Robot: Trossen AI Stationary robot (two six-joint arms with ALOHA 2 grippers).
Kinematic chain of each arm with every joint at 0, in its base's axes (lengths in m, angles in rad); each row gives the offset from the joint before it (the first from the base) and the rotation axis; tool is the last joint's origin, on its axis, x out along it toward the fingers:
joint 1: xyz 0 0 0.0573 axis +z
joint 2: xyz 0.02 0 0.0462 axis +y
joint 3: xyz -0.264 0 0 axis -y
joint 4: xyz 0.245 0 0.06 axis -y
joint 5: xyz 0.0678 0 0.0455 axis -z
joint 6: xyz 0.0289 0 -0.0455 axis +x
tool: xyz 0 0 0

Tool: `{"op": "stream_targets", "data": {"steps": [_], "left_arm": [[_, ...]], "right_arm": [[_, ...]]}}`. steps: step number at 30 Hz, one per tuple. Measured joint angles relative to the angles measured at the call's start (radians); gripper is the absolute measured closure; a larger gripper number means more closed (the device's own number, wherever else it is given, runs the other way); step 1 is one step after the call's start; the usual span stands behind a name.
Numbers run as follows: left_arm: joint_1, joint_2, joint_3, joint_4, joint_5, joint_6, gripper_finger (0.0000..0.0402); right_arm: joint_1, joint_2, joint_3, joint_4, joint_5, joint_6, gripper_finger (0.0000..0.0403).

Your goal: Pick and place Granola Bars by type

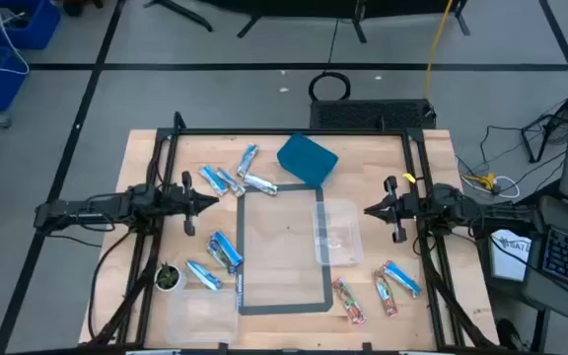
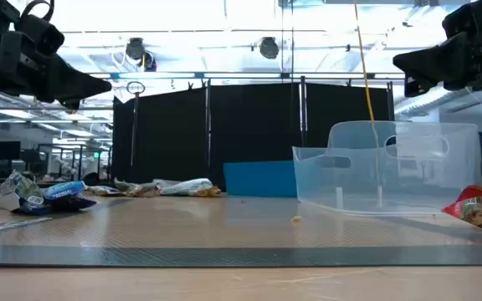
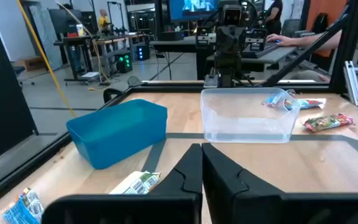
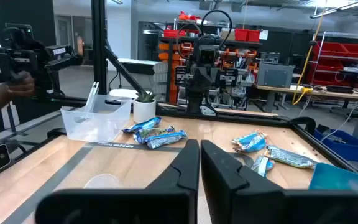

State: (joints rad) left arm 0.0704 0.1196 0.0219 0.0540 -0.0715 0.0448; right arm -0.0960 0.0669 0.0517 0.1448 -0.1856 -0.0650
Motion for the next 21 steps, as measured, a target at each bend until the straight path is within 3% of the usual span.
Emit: {"op": "stream_targets", "data": {"steps": [21], "left_arm": [[0.000, 0.000, 0.000, -0.050, -0.031, -0.054, 0.0393]], "right_arm": [[0.000, 0.000, 0.000, -0.052, 0.001, 0.000, 0.0400]]}}
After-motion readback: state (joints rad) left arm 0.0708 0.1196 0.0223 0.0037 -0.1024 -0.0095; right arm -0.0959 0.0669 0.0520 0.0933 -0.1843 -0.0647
